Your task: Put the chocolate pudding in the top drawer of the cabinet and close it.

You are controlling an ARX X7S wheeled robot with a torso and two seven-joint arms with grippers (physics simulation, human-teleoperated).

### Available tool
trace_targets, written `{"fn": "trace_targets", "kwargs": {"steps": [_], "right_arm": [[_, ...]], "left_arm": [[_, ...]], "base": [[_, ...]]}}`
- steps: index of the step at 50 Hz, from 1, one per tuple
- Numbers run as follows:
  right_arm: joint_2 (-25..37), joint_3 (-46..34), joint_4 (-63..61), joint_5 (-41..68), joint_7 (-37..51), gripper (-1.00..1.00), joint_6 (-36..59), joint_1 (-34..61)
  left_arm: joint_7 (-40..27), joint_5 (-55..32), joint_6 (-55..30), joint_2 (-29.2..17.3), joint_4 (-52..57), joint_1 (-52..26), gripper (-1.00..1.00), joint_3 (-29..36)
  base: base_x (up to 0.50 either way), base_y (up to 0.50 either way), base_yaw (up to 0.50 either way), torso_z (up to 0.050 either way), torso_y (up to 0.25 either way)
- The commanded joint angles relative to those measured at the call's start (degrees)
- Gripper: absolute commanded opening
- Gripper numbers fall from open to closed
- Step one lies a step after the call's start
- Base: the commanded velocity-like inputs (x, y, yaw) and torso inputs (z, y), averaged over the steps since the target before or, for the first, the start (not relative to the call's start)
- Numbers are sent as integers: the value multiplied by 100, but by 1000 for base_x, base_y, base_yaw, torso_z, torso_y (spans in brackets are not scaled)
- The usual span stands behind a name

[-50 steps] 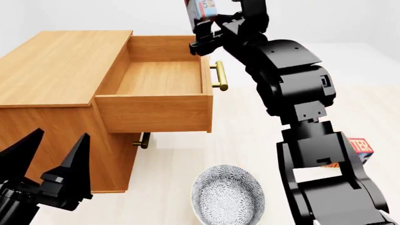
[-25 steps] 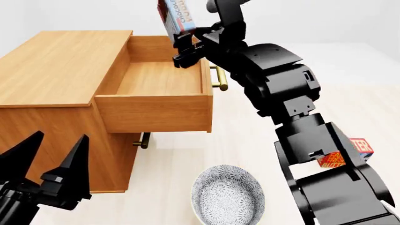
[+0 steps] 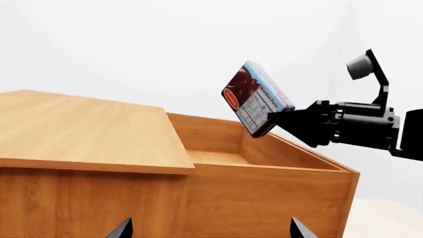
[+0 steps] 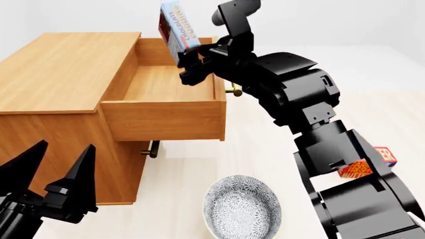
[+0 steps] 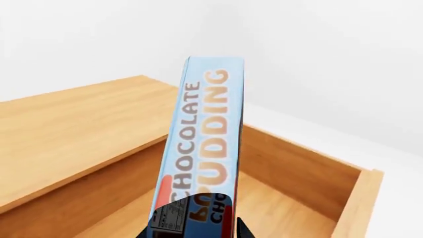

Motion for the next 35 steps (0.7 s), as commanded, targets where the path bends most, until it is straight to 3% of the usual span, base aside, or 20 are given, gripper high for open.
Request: {"fn": "trace_targets", "kwargs": {"steps": [1, 35], "right_arm": [[57, -108, -93, 85, -36, -100, 36, 3], [10, -591, 281, 258, -165, -100, 284, 149]], "left_arm": [[17, -22, -16, 13, -11, 9, 100, -20], [51, -82, -41, 99, -100, 61, 100, -66]], "base": [[0, 0, 0, 0, 0], [0, 0, 0, 0, 0]]}}
